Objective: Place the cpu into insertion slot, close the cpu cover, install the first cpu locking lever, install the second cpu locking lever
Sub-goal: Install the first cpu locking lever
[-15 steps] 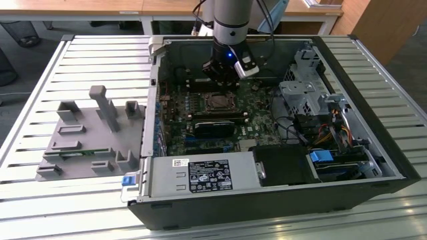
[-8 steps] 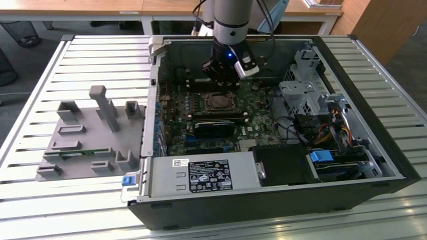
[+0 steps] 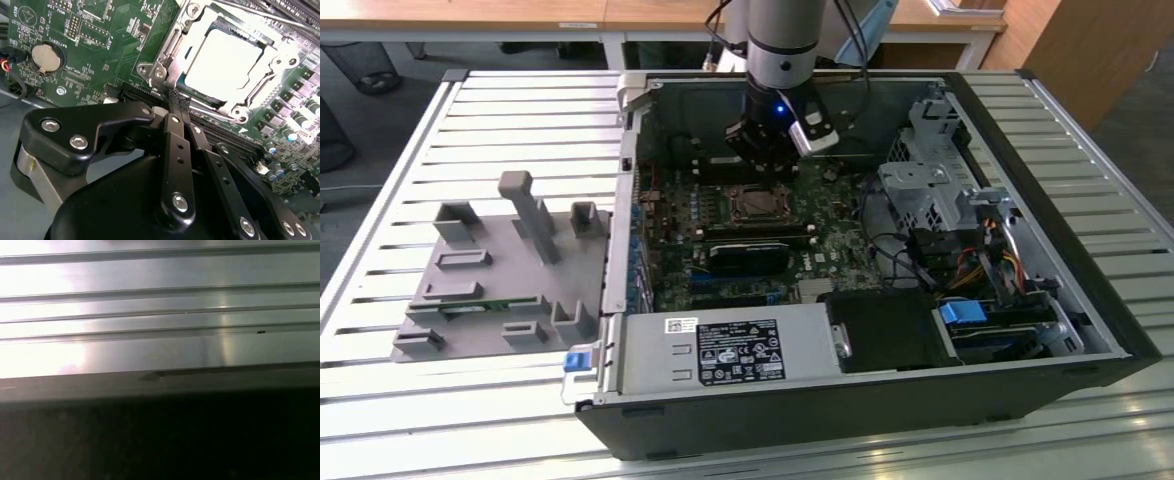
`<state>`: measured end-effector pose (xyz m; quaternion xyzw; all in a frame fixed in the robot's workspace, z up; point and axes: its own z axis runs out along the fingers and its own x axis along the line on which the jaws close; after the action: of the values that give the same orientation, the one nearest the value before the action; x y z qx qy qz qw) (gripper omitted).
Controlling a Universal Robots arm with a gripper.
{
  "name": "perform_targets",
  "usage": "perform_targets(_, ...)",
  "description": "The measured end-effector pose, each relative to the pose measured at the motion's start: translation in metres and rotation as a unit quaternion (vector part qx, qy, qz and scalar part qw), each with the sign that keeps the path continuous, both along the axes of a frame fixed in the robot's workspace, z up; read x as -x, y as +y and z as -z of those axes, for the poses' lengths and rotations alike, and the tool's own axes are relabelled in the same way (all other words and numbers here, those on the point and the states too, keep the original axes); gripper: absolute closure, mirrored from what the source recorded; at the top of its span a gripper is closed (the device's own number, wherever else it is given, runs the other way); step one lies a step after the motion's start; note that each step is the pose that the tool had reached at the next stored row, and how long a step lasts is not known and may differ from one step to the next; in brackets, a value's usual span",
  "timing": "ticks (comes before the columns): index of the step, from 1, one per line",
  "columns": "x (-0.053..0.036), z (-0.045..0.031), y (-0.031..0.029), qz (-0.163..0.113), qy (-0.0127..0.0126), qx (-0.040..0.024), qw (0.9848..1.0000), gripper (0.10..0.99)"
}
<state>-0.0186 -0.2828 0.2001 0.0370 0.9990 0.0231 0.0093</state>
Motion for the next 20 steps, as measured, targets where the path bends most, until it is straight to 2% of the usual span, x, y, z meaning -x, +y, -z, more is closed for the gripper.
perform_targets(6, -0.0002, 0.0033, 0.0002, 0.000, -0.0003, 0.0007, 1.0000, 0.980)
perform_targets(12, -0.0002, 0.0033, 0.0000, 0.000, -0.0001, 0.0014, 1.0000, 0.980)
perform_targets(18, -0.0001, -0.0111, 0.0000, 0.000, 0.0000, 0.0015, 1.0000, 0.980)
perform_targets(20, -0.0002, -0.0119, -0.0001, 0.000, -0.0001, 0.0014, 1.0000, 0.980)
